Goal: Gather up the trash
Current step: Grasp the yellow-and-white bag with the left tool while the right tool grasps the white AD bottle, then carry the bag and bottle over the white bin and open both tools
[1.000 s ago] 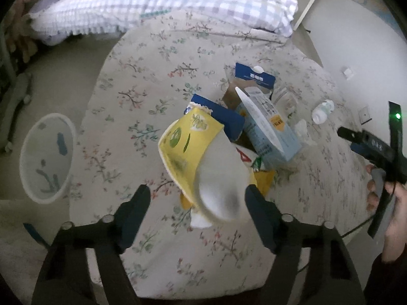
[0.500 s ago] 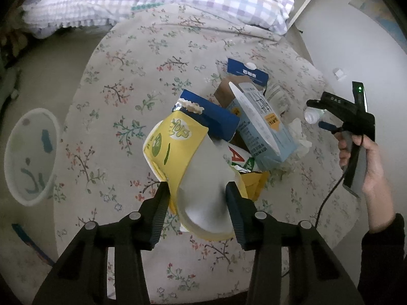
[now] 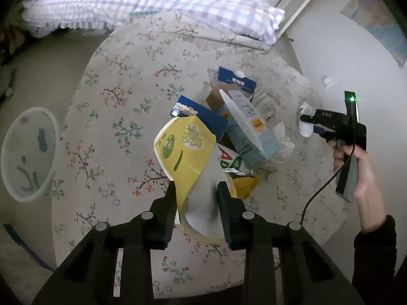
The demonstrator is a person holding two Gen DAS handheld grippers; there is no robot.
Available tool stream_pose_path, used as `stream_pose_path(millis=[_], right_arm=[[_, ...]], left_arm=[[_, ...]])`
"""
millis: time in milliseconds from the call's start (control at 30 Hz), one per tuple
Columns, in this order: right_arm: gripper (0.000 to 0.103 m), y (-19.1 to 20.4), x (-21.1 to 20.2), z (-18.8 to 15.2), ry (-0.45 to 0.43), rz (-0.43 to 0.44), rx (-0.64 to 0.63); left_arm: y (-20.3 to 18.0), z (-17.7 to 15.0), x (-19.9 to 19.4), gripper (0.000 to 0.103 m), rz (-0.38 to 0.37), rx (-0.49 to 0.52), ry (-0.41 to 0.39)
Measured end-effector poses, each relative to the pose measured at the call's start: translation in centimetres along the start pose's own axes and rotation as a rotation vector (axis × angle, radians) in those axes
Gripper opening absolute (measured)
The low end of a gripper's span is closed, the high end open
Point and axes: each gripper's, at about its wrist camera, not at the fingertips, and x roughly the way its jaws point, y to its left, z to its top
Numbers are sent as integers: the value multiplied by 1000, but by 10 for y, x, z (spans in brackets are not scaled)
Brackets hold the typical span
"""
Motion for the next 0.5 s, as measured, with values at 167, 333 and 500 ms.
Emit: stream_pose_path(millis=[167,333,500], right_arm=[[40,4,-22,-9,-7,10,-49],[40,17,-51,-25,2,57,-106],[40,44,-82,-47,-4,114,-194]], left_arm=[[5,-7,-14,27,-53,-11,-26],[22,-13,-33,25,-85,-52,-61],[45,-21,-59,25,-96,-84,-114]])
